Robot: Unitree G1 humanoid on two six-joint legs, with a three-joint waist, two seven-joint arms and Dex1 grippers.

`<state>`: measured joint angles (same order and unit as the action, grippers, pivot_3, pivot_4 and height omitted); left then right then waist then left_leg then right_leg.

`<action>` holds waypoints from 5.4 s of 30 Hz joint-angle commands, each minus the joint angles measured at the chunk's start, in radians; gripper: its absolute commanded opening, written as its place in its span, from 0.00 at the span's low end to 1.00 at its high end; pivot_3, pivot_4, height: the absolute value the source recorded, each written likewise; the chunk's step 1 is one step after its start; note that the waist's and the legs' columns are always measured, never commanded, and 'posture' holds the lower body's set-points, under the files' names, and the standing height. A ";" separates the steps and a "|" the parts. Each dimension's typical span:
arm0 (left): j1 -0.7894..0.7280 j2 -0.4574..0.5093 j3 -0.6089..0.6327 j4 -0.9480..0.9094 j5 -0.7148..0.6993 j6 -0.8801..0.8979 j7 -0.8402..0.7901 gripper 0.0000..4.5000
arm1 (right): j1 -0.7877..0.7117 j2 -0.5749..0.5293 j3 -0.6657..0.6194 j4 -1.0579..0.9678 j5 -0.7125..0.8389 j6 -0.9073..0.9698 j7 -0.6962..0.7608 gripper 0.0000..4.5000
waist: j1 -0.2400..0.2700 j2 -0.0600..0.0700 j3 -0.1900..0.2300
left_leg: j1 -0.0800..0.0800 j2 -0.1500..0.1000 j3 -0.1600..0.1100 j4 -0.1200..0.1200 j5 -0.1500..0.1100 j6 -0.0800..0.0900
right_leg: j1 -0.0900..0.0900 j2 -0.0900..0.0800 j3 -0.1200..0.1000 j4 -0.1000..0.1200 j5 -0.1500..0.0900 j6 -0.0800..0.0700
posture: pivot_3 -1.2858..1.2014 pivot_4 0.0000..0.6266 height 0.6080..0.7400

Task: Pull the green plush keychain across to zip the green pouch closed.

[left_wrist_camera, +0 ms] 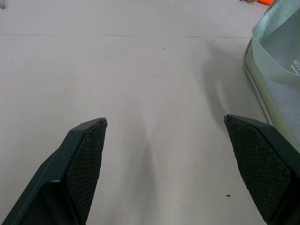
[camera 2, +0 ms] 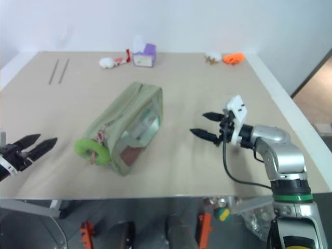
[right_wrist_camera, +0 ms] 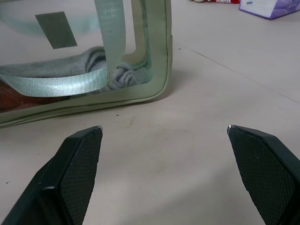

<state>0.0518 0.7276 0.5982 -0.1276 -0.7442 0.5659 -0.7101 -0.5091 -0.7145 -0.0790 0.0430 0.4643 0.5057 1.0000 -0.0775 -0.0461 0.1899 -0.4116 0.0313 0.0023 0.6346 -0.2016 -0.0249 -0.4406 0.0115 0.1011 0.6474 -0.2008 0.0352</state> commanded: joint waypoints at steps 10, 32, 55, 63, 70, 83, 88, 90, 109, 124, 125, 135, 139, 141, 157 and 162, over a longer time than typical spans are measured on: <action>-0.142 0.127 -0.018 -0.047 -0.122 0.080 -0.186 0.92 | -0.194 -0.057 0.098 -0.001 -0.110 -0.113 0.112 0.98 | -0.001 0.000 0.000 | 0.000 0.000 0.000 0.001 0.000 0.000 | 0.000 0.000 0.000 0.000 0.000 0.000 | 0.52 0.24 1.00; -0.440 0.239 -0.175 -0.186 -0.289 0.202 -0.360 0.92 | -0.796 0.173 0.433 0.421 -0.457 -0.865 0.431 0.98 | -0.001 0.002 0.002 | -0.002 0.001 -0.003 0.000 -0.001 -0.002 | -0.002 0.000 -0.005 0.003 0.000 0.002 | 0.52 0.24 1.00; -0.426 0.193 -0.150 -0.224 -0.329 0.200 -0.296 0.92 | -0.704 0.295 0.478 0.533 -0.526 -0.950 0.384 0.93 | 0.000 0.002 0.002 | -0.002 0.001 -0.009 0.001 0.000 -0.003 | -0.001 0.000 -0.012 0.008 -0.001 -0.001 | 0.52 0.24 1.00; -0.429 0.185 -0.157 -0.224 -0.340 0.196 -0.277 0.92 | -0.729 0.291 0.465 0.557 -0.528 -0.944 0.371 0.93 | 0.000 0.002 0.002 | -0.001 0.001 -0.011 0.001 0.000 -0.004 | -0.001 0.000 -0.014 0.011 -0.002 -0.003 | 0.52 0.24 1.00; -0.434 0.179 -0.162 -0.222 -0.348 0.193 -0.267 0.92 | -0.755 0.284 0.459 0.587 -0.550 -0.950 0.337 0.93 | 0.000 0.002 0.002 | -0.001 0.001 -0.013 0.002 0.000 -0.004 | -0.001 0.000 -0.015 0.014 -0.003 -0.004 | 0.52 0.24 1.00; -0.441 0.177 -0.170 -0.218 -0.347 0.192 -0.263 0.92 | -0.774 0.286 0.435 0.580 -0.499 -0.934 0.378 0.93 | 0.000 0.002 0.002 | 0.002 0.001 -0.014 0.002 0.000 -0.004 | -0.001 0.001 -0.017 0.018 -0.006 -0.007 | 0.52 0.24 1.00; -0.441 0.176 -0.171 -0.219 -0.346 0.190 -0.261 0.92 | -0.779 0.284 0.434 0.589 -0.495 -0.942 0.383 0.93 | 0.000 0.002 0.002 | 0.002 0.001 -0.015 0.001 0.000 -0.004 | -0.001 0.001 -0.017 0.018 -0.006 -0.007 | 0.52 0.24 1.00; -0.441 0.176 -0.170 -0.219 -0.347 0.190 -0.259 0.92 | -0.779 0.283 0.434 0.590 -0.494 -0.943 0.387 0.93 | 0.000 0.002 0.002 | 0.002 0.001 -0.015 0.001 0.000 -0.004 | -0.001 0.001 -0.017 0.018 -0.006 -0.007 | 0.52 0.24 1.00; -0.439 0.169 -0.168 -0.219 -0.351 0.191 -0.259 0.92 | -0.774 0.282 0.435 0.587 -0.496 -0.940 0.394 0.10 | 0.000 0.002 0.002 | 0.002 0.001 -0.015 0.001 0.000 -0.004 | -0.001 0.001 -0.018 0.018 -0.007 -0.007 | 0.52 0.24 1.00; -0.426 0.160 -0.145 -0.228 -0.362 0.186 -0.243 0.92 | -0.796 0.271 0.438 0.634 -0.556 -0.957 0.332 0.01 | 0.000 0.002 0.002 | 0.002 0.001 -0.016 0.001 0.000 -0.004 | -0.001 0.001 -0.018 0.018 -0.007 -0.008 | 0.52 0.24 1.00; -0.425 0.157 -0.141 -0.230 -0.367 0.186 -0.239 0.92 | -0.801 0.265 0.427 0.631 -0.552 -0.947 0.325 0.01 | 0.000 0.002 0.002 | 0.002 0.001 -0.016 0.001 0.000 -0.004 | 0.000 0.001 -0.018 0.018 -0.007 -0.008 | 0.52 0.24 1.00; -0.374 0.121 -0.131 -0.276 -0.385 0.172 -0.202 0.92 | -0.671 0.058 0.340 0.230 -0.562 -0.590 0.284 0.01 | 0.005 0.002 0.002 | -0.001 -0.001 -0.018 0.001 0.001 -0.004 | -0.001 0.000 -0.019 0.018 -0.009 -0.006 | 0.52 0.24 1.00; -0.373 0.108 -0.137 -0.275 -0.388 0.168 -0.198 0.92 | -0.607 -0.002 0.304 0.031 -0.598 -0.283 0.242 0.01 | 0.007 0.003 0.003 | -0.002 0.000 -0.021 0.000 -0.001 -0.006 | -0.002 0.000 -0.021 0.018 -0.012 -0.007 | 0.52 0.24 1.00; -0.376 0.102 -0.145 -0.271 -0.383 0.163 -0.200 0.92 | -0.583 0.009 0.305 -0.058 -0.590 -0.102 0.223 0.01 | 0.005 0.003 0.003 | -0.002 0.000 -0.022 0.000 -0.001 -0.006 | -0.002 0.001 -0.022 0.019 -0.012 -0.008 | 0.52 0.24 1.00; -0.387 0.077 -0.178 -0.249 -0.367 0.140 -0.215 0.92 | -0.573 0.157 0.394 -0.394 -0.393 0.623 0.086 0.01 | 0.002 0.003 0.003 | -0.001 0.000 -0.022 0.001 0.000 -0.006 | -0.001 0.001 -0.023 0.020 -0.012 -0.009 | 0.52 0.24 1.00; -0.381 0.077 -0.173 -0.253 -0.374 0.141 -0.212 0.92 | -0.589 0.166 0.407 -0.321 -0.370 0.547 0.050 0.01 | 0.002 0.003 0.002 | -0.001 0.000 -0.023 0.001 0.000 -0.006 | -0.001 0.001 -0.024 0.020 -0.012 -0.009 | 0.52 0.24 1.00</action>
<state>-0.3230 0.8032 0.4063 -0.3696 -1.1090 0.7226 -0.9206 -1.0679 -0.5519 0.3492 -0.2880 0.0803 1.0875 1.0647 -0.0757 -0.0429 0.1924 -0.4126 0.0314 -0.0202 0.6356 -0.2016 -0.0310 -0.4417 0.0123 0.0775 0.6675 -0.2125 0.0261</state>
